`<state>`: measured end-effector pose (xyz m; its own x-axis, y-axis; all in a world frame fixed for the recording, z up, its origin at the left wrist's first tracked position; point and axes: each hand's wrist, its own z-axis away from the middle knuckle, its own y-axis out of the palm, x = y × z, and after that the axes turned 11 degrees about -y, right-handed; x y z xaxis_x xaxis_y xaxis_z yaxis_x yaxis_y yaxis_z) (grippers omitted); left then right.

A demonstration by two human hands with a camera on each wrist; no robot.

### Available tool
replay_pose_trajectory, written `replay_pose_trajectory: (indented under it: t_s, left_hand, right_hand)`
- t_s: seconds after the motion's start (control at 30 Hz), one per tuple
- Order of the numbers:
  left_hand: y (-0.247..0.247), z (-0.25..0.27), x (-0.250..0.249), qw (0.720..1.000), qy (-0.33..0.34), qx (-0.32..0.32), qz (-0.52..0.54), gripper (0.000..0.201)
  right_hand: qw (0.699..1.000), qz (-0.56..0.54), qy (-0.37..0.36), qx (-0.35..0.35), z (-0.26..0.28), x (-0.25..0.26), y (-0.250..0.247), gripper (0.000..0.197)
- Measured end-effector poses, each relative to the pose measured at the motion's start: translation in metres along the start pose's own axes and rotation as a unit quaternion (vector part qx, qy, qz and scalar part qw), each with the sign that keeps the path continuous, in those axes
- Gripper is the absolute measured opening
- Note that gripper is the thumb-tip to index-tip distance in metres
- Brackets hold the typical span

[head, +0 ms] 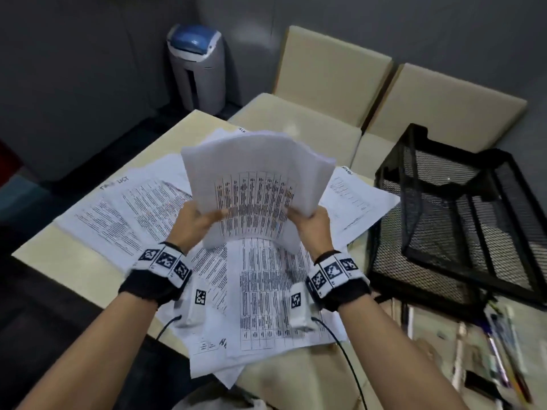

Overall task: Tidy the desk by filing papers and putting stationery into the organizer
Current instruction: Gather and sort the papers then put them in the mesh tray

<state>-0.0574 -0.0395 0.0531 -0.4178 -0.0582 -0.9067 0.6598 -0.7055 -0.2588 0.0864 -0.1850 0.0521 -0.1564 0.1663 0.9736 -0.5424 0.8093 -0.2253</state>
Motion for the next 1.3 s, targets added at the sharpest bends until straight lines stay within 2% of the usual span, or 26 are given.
replay_pose_trajectory:
  t_s: [0.1,0.2,0.27,0.37,0.47,0.57,0.6,0.7,0.77,0.83,0.9,1.0,1.13,1.2,1.23,1.3]
  left_hand:
    - [0.024,0.002,-0.041,0.997,0.067,-0.019,-0.041,0.014]
    - [0.057,-0.002,-0.098,0.989,0.145,-0.018,-0.002,0.002]
    - [0.087,0.001,-0.137,0.984,0.174,-0.011,0.036,0.001]
    - [0.140,0.007,-0.186,0.980,0.161,0.057,0.102,0.022]
    - [0.195,0.018,-0.209,0.982,0.116,0.111,0.095,0.045]
    - [0.258,0.035,-0.207,0.979,0.120,0.165,-0.015,0.074]
    - [0.278,0.039,-0.202,0.975,0.131,0.161,-0.080,0.074]
    - [0.322,0.047,-0.186,0.948,0.148,0.123,-0.252,0.047]
    - [0.341,0.049,-0.178,0.929,0.119,0.106,-0.333,0.036]
    - [0.351,0.050,-0.171,0.905,0.103,0.093,-0.401,0.035]
    - [0.356,0.053,-0.161,0.878,0.095,0.090,-0.461,0.038]
    - [0.353,0.056,-0.146,0.862,0.089,0.088,-0.492,0.042]
    - [0.323,0.060,-0.137,0.870,0.221,0.075,-0.435,0.047]
    - [0.291,0.056,-0.132,0.888,0.260,0.033,-0.377,0.046]
    - [0.272,0.051,-0.127,0.901,0.253,0.011,-0.352,0.045]
    - [0.228,0.036,-0.110,0.926,0.194,-0.021,-0.324,0.043]
  right_hand:
    - [0.998,-0.016,-0.014,-0.054,0.000,0.017,-0.035,0.020]
    - [0.992,-0.029,-0.053,-0.107,0.007,0.031,-0.080,0.023]
    - [0.985,-0.009,-0.078,-0.151,0.015,0.036,-0.116,0.024]
    - [0.964,0.067,-0.115,-0.232,0.021,0.045,-0.176,0.024]
    - [0.937,0.137,-0.106,-0.303,0.018,0.042,-0.238,0.030]
    - [0.929,0.192,-0.051,-0.311,0.013,0.029,-0.295,0.034]
    - [0.929,0.219,-0.025,-0.299,0.012,0.023,-0.309,0.035]
    - [0.926,0.297,0.030,-0.230,0.006,0.007,-0.334,0.042]
    - [0.926,0.335,0.046,-0.170,0.002,-0.003,-0.341,0.042]
    - [0.917,0.372,0.072,-0.124,-0.001,-0.011,-0.344,0.038]
    - [0.904,0.405,0.096,-0.096,-0.001,-0.020,-0.344,0.038]
    - [0.877,0.467,0.088,-0.075,0.002,-0.030,-0.337,0.045]
    - [0.845,0.523,0.025,-0.105,0.008,-0.028,-0.316,0.058]
    - [0.871,0.467,-0.038,-0.149,0.011,-0.015,-0.291,0.055]
    - [0.890,0.416,-0.077,-0.169,0.014,-0.006,-0.272,0.051]
    - [0.913,0.326,-0.168,-0.178,0.022,0.012,-0.222,0.041]
